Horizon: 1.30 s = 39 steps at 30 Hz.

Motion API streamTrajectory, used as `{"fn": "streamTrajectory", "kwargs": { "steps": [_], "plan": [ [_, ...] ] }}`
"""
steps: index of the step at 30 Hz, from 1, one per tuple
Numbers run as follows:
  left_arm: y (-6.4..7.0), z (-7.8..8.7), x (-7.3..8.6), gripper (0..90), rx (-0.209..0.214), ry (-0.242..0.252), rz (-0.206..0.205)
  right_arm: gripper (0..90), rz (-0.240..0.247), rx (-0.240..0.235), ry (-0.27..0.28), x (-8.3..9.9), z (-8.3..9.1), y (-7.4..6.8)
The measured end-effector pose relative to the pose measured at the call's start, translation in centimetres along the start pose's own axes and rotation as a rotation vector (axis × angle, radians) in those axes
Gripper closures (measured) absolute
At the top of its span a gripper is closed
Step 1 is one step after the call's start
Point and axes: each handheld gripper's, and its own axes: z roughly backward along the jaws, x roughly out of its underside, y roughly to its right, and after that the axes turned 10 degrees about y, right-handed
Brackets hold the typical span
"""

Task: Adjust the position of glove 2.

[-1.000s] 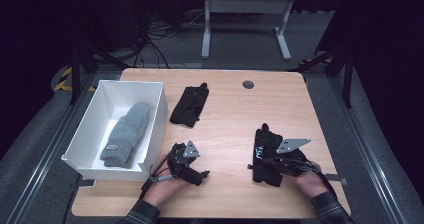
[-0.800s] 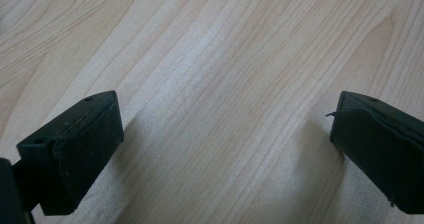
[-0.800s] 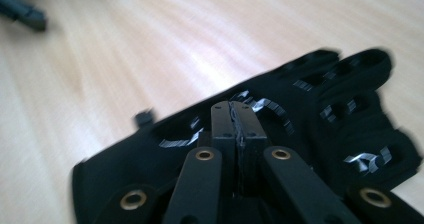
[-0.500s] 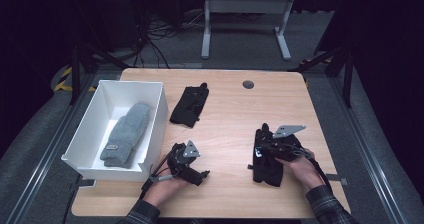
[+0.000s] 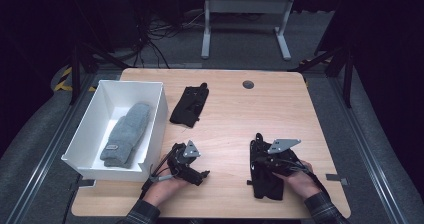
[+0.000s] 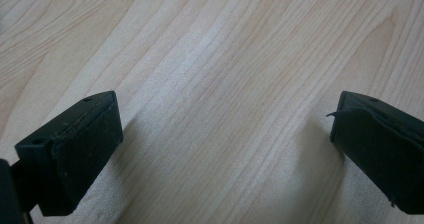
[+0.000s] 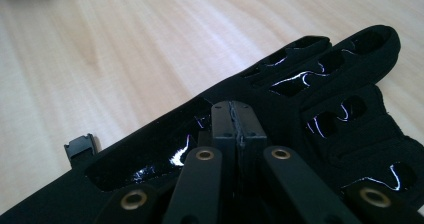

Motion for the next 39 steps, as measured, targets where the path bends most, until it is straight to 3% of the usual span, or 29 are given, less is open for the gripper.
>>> {"fn": "streamTrajectory", "kwargs": {
  "steps": [7, 10, 17, 24, 31, 36, 39],
  "plan": [
    [0.0, 0.0, 0.0, 0.7, 0.001, 0.000, 0.000, 90.0, 0.010, -0.017, 0.006, 0.3, 0.3, -1.2],
    [0.0, 0.0, 0.0, 0.4, -0.006, -0.001, 0.002, 78.4, 0.005, -0.028, 0.025, 0.2, 0.6, -1.0],
    [0.0, 0.0, 0.0, 0.4, -0.004, -0.001, 0.001, 55.7, -0.014, 0.060, 0.100, 0.5, 2.5, 0.4],
    [0.0, 0.0, 0.0, 0.3, -0.008, -0.004, 0.001, 34.3, -0.071, 0.164, 0.106, 2.7, 4.5, 2.5],
    [0.0, 0.0, -0.1, 0.2, -0.008, -0.004, 0.002, 26.0, -0.123, 0.231, 0.109, 5.4, 6.2, 3.8],
    [0.0, 0.0, -0.3, 2.4, -0.015, -0.020, 0.013, 20.6, -0.131, 0.239, 0.089, 6.7, 6.5, 4.2],
    [-0.1, 0.2, -0.5, 8.1, -0.027, -0.024, 0.022, 17.6, -0.137, 0.230, 0.098, 7.1, 6.5, 4.3]
  ]
}}
